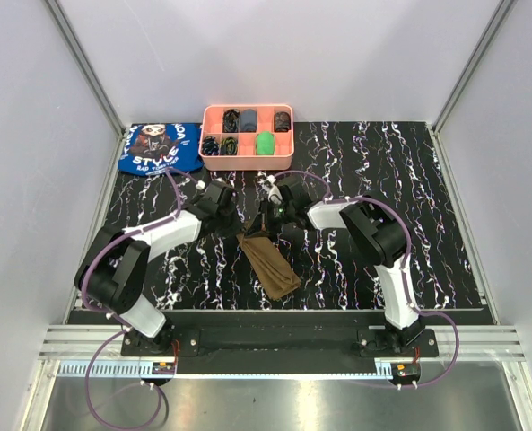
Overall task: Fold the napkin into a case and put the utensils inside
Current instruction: Smooth out the smaller rectangle-folded napkin at the center of the board.
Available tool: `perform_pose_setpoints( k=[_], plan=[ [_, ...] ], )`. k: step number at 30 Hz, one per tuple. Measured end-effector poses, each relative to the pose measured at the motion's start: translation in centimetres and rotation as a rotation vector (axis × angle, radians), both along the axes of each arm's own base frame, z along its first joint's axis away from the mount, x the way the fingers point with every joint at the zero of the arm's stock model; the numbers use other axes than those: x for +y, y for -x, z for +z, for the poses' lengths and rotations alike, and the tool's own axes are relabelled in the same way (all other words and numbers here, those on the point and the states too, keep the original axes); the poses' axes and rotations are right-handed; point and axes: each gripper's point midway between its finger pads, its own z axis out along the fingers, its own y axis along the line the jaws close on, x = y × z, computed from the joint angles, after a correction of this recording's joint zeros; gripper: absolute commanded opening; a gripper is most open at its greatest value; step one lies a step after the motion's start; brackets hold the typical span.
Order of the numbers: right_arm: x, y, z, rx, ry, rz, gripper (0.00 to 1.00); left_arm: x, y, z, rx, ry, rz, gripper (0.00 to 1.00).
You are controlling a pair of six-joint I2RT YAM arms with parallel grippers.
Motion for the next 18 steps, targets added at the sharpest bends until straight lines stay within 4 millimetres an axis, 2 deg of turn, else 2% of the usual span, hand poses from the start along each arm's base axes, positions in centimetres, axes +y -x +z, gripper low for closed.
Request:
perform_pose_setpoints(
  k=[11, 18],
  plan=[
    [1.7, 0.2, -1.1, 0.081, -0.076, 0.094, 0.07, 0.6, 0.8, -0.8, 0.015, -0.006, 0.016, 0.0],
    [1.4, 0.2, -1.3, 0.067, -0.065, 0.117, 0.08, 0.4, 0.6, -0.8, 0.013, 0.004, 0.023, 0.0]
  ],
)
